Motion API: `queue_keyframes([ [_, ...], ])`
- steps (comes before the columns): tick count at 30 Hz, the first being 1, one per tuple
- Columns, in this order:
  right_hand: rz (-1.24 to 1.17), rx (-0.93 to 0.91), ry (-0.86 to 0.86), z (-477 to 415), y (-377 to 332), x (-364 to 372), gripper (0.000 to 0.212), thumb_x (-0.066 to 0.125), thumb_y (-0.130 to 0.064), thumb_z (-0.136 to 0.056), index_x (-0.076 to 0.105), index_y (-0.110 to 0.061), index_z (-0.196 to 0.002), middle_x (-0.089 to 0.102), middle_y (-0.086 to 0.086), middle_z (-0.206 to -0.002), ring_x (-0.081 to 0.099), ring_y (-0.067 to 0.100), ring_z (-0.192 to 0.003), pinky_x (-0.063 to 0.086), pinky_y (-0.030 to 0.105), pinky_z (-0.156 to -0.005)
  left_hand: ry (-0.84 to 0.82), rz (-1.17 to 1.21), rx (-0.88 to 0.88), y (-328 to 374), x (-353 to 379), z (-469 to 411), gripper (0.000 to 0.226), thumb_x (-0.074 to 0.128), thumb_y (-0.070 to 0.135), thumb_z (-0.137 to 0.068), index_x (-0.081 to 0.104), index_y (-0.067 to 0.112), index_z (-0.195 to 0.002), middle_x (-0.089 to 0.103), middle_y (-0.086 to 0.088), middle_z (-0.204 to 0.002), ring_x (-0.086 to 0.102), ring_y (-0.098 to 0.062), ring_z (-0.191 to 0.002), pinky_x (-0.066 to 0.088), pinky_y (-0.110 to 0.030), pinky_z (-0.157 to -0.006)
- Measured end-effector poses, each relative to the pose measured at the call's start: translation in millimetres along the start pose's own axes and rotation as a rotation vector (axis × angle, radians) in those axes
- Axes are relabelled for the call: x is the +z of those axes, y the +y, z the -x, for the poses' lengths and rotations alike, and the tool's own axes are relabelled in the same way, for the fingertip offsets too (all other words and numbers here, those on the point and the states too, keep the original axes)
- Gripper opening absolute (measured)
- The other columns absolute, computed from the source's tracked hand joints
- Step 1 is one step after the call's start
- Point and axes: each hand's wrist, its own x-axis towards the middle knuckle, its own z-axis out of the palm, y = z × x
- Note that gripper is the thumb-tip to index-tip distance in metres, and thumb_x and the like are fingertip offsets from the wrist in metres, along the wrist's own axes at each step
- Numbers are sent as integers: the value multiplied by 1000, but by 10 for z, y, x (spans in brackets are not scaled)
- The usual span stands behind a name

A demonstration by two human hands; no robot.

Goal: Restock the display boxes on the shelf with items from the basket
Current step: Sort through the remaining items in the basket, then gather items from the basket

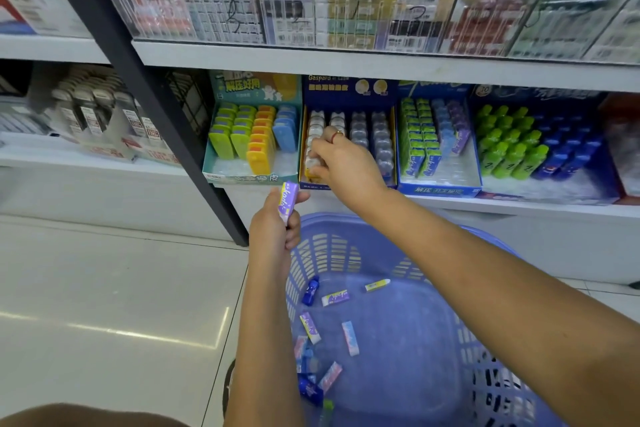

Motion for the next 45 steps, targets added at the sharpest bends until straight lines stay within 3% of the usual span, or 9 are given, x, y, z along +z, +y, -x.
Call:
queue_keyframes([
  [4, 20, 52, -50, -29, -50, -101, 18, 55, -19, -89, 60, -12, -105, 51, 11, -116, 57, 34, -91, 47, 36, -69, 6, -72, -35, 30, 57, 60, 46, 31, 30, -102, 62, 7, -76, 30, 4, -40, 18, -7, -32, 13, -15, -33],
  [9, -596, 184, -22, 322, -35, -347, 26, 64, -30, -88, 65, -16, -110, 63, 0, -100, 58, 6, -80, 46, 24, -72, -83, -159, 56, 59, 216, 131, 44, 33, 36, -101, 63, 11, -82, 37, 5, -46, 22, -7, -38, 17, -19, -38],
  [14, -900, 311, -59, 740, 220, -596, 22, 71, -9, -82, 67, -9, -103, 69, 10, -96, 62, 20, -76, 54, 35, -77, -218, -240, 145, -30, 531, 262, 42, 37, 45, -99, 59, 16, -77, 41, 6, -51, 24, -8, -42, 20, -17, -38],
  [19, -1015, 335, 50, 912, 613, -893, 17, 71, -1, -79, 66, -15, -87, 66, 3, -80, 62, 10, -69, 54, 19, -68, -304, -289, 224, -156, 946, 383, 38, 41, 39, -99, 61, 15, -78, 57, 4, -60, 47, -9, -50, 40, -19, -45],
  [22, -853, 429, 335, 970, 1010, -1070, 20, 72, -2, -78, 62, -19, -83, 64, 1, -78, 60, 13, -68, 53, 20, -66, -355, -575, 378, -282, 1110, 398, 24, 42, 34, -100, 64, 25, -100, 67, 0, -101, 60, -11, -93, 47, -24, -83],
  [26, -461, 465, 504, 974, 1487, -1164, 12, 71, -8, -79, 66, -14, -88, 67, 1, -82, 59, 4, -67, 46, 6, -67, -445, -1121, 630, -449, 1248, 336, 47, 47, 23, -98, 39, 10, -143, 36, -3, -150, 27, -15, -140, 15, -14, -109],
  [31, -279, 407, 368, 776, 1718, -1045, 14, 69, -11, -83, 68, -5, -96, 71, 8, -92, 60, 13, -77, 50, 25, -77, -454, -1297, 712, -570, 1277, 287, 60, 48, 23, -97, 22, 13, -150, 18, 0, -158, 10, -13, -146, 6, -17, -114],
  [37, -209, 417, 168, 615, 1855, -958, 13, 67, -6, -83, 68, -5, -96, 70, 9, -95, 60, 17, -81, 33, 8, -66, -451, -1289, 742, -618, 1270, 258, 62, 49, 24, -97, 20, 17, -151, 17, 6, -158, 9, -9, -145, 8, -17, -114],
  [45, 25, 406, 53, 532, 1821, -989, 17, 68, -12, -83, 72, -7, -99, 66, 11, -109, 55, 27, -106, 41, 28, -84, -513, -1246, 717, -594, 1257, 192, 61, 51, 22, -96, 23, 17, -150, 19, 6, -157, 10, -8, -145, 7, -13, -112],
])
